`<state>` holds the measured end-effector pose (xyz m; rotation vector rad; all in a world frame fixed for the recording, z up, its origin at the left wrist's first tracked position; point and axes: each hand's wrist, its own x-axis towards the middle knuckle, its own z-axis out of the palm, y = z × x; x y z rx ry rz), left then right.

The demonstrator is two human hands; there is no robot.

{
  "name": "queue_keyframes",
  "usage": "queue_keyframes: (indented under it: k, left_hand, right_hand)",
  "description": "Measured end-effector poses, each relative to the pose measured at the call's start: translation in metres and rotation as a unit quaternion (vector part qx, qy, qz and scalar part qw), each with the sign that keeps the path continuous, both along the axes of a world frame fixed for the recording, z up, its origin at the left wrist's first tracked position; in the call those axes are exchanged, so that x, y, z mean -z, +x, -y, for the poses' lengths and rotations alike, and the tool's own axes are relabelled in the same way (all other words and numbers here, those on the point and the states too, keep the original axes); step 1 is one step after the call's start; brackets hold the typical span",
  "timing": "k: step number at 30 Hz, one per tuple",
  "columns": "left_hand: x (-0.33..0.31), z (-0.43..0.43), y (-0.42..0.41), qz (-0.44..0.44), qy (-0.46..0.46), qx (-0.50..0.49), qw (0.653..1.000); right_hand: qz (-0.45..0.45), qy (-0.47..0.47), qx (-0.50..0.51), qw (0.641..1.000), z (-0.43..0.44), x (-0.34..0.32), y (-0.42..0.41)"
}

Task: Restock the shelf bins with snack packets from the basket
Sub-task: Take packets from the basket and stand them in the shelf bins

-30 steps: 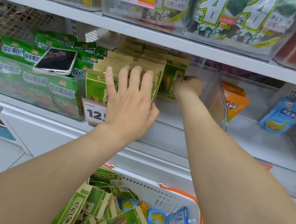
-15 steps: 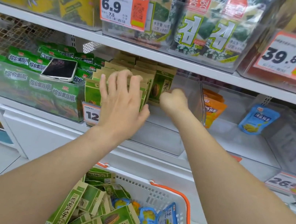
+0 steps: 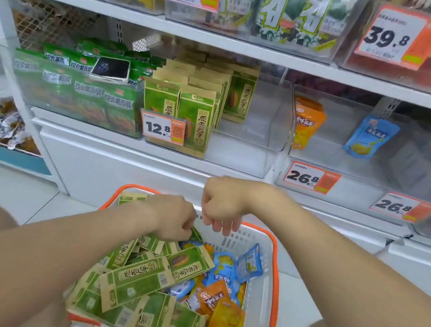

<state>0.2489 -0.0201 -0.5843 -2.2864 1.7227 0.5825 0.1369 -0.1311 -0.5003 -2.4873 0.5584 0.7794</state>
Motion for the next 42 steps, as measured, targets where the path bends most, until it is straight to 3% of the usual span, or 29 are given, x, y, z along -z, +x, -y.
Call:
queue_keyframes:
  k: [5,9,17,21,25,27,30,33,37,42]
  left_hand:
    - [0.058,-0.032,-0.031,-0.005,0.213,0.117,0.970]
    - [0.083,-0.045,-0.039,0.038,0.285,0.144,0.947]
    - [0.102,-0.059,-0.044,0.092,0.275,0.115,0.950]
    - [0.104,-0.059,-0.044,0.136,0.241,0.184,0.943]
    - [0.101,-0.046,-0.034,0.128,0.212,0.156,0.956]
    - [0.092,-0.035,-0.028,0.094,0.199,0.126,0.967]
    - [0.070,-0.018,-0.018,-0.023,0.140,0.010,0.990]
    - [0.054,-0.007,-0.006,-0.137,0.056,-0.055,0.987]
    - [0.031,0.003,0.003,-0.271,-0.041,-0.128,0.953]
    - [0.001,0.007,0.004,-0.439,-0.130,-0.204,0.866]
  right_hand:
    - [-0.065,-0.180,-0.172,0.966,-0.045,0.044,-0.016]
    - [-0.118,-0.185,-0.210,0.953,-0.066,0.075,-0.020]
    - [-0.131,-0.189,-0.215,0.949,-0.066,0.093,-0.017]
    - [-0.141,-0.200,-0.207,0.947,-0.057,0.098,-0.013]
    - [-0.162,-0.198,-0.220,0.941,-0.048,0.099,-0.009]
    - [-0.168,-0.205,-0.222,0.938,-0.043,0.096,-0.008]
    - [-0.178,-0.203,-0.221,0.937,-0.033,0.086,-0.007]
    - [-0.139,-0.179,-0.186,0.956,-0.017,0.084,-0.010]
    - [-0.019,-0.163,-0.149,0.975,-0.001,0.080,-0.014]
    - [0.156,-0.127,-0.090,0.975,0.005,0.064,-0.008]
